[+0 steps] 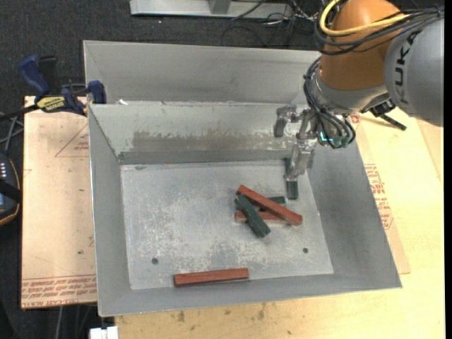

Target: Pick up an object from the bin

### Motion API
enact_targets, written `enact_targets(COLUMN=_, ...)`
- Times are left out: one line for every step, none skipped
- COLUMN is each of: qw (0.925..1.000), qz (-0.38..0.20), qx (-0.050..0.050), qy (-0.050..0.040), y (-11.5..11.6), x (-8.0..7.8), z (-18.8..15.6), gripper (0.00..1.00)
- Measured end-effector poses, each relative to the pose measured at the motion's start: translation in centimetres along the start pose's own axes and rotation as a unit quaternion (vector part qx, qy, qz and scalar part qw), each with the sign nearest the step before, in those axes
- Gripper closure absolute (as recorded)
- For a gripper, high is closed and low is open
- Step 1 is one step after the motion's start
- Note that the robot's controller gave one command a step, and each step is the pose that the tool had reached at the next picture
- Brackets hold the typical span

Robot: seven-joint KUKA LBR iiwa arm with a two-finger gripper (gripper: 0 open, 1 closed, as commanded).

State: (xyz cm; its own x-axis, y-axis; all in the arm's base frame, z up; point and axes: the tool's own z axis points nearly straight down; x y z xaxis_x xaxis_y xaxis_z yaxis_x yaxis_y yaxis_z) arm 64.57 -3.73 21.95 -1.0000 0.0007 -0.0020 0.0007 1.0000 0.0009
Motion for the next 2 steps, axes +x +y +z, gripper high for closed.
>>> enact_targets(qw=0.9999, qz=-0.011, qx=0.0, qy=-0.004, y=-0.2, x=-0.3, z=4.7, gripper=0.0)
enact_targets(qw=0.9909, qz=-0.135, qx=0.0, qy=-0.001, y=-0.2, x=1.4, z=11.2, gripper=0.0)
